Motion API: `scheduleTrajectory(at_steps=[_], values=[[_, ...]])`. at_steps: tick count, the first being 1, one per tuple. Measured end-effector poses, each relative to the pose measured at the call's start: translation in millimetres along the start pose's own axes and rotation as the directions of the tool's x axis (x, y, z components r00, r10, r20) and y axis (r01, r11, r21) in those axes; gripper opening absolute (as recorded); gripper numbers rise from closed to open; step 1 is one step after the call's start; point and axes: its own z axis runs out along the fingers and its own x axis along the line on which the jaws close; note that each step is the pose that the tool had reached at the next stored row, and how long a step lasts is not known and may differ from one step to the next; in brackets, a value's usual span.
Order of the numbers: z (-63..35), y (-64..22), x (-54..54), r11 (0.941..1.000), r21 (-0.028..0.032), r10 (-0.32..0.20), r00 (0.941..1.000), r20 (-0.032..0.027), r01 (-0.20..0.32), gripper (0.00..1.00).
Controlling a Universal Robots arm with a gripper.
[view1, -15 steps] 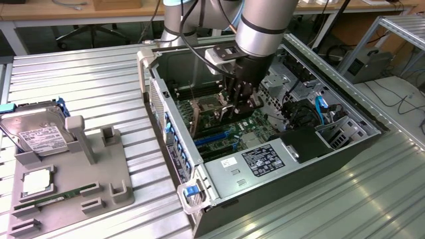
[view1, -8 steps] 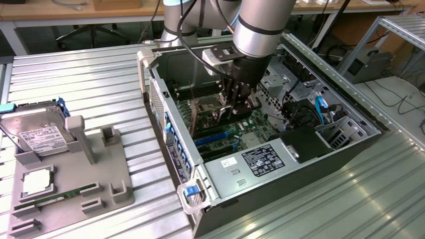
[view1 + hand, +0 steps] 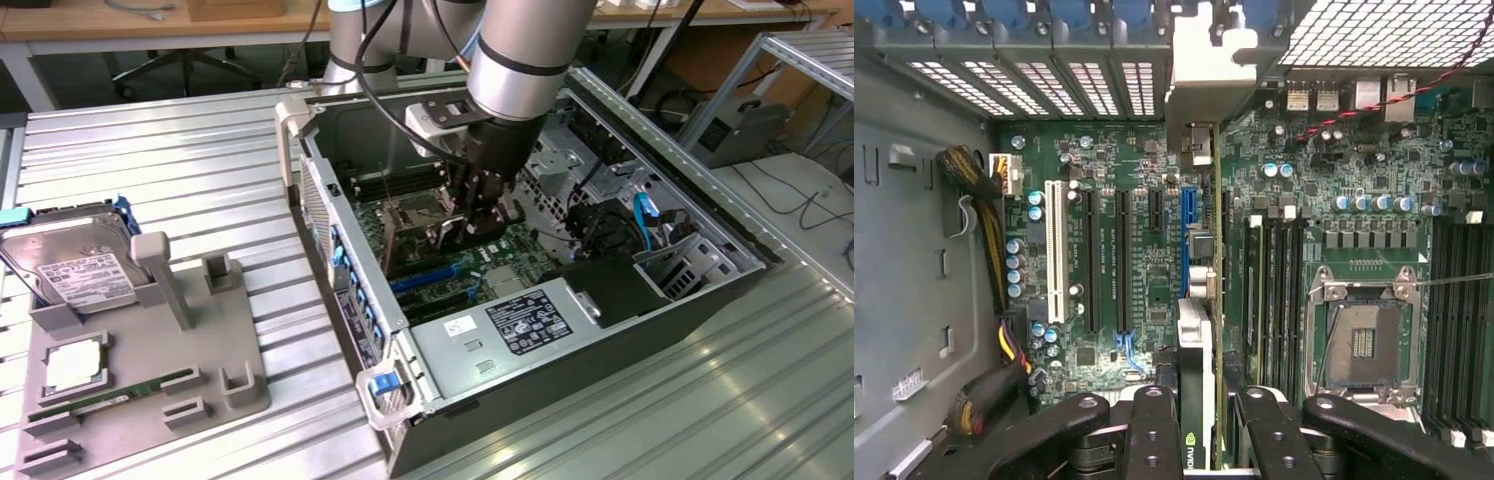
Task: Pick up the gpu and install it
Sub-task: 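Insert the gpu into the slot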
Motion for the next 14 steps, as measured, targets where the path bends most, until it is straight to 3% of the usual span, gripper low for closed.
scheduleTrajectory(at_steps=[8,14], values=[[10.9,4.7,0.2,1.0,0.001,0.0,1.0,0.0002,0.0,0.27],[11.3,6.2,0.2,1.0,0.0011,0.0,1.0,0.0003,0.0,0.27]])
